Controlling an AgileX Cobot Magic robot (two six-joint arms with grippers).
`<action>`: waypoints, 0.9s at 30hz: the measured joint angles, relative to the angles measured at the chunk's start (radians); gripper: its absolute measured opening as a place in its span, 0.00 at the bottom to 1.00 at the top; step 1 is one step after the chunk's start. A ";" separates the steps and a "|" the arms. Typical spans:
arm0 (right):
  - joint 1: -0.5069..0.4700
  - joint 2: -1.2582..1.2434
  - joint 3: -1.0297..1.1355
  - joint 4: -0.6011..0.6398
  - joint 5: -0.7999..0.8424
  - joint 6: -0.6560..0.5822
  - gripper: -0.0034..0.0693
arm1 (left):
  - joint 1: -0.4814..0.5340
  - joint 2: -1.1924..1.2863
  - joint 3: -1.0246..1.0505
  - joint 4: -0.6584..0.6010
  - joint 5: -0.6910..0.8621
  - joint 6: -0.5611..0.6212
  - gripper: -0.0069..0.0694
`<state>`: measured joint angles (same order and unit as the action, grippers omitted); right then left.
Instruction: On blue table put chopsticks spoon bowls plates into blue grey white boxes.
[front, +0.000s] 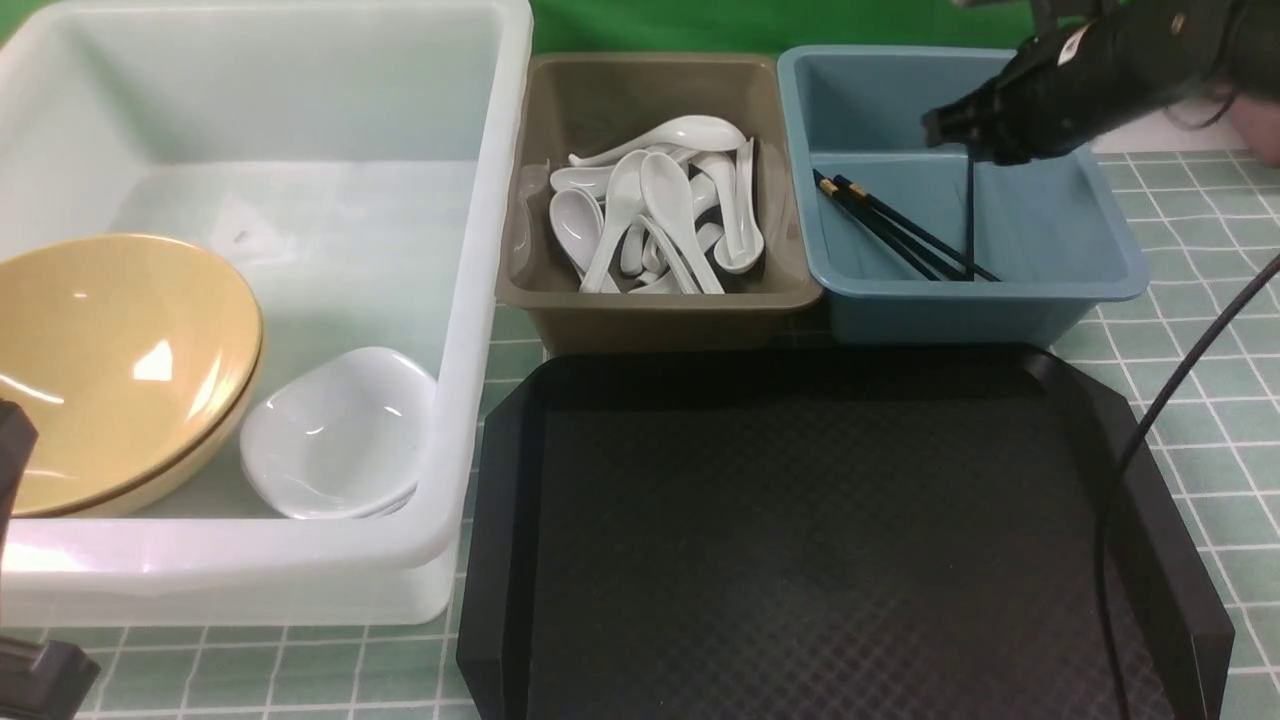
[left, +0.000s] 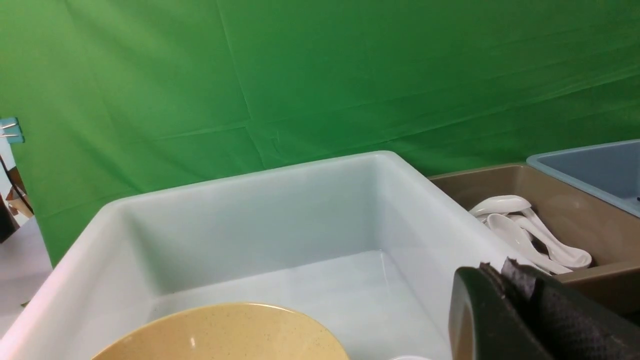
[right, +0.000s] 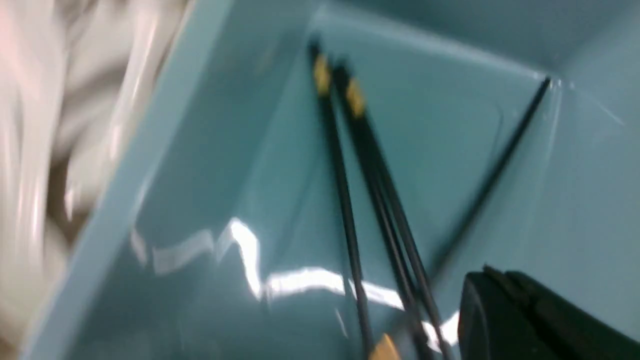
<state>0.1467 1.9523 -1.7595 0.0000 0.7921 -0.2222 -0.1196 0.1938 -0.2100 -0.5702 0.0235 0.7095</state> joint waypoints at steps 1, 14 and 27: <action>0.000 -0.022 -0.012 -0.023 0.064 -0.026 0.10 | 0.000 0.000 0.011 0.000 -0.015 0.000 0.09; -0.043 -0.731 0.335 -0.032 -0.011 0.034 0.10 | 0.000 0.000 0.048 0.000 -0.085 0.000 0.09; -0.043 -1.714 1.381 0.078 -0.775 -0.117 0.10 | 0.000 0.000 0.050 0.003 0.196 0.000 0.09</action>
<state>0.1041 0.2380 -0.3789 0.0778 0.0171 -0.3389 -0.1196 0.1938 -0.1599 -0.5669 0.2194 0.7095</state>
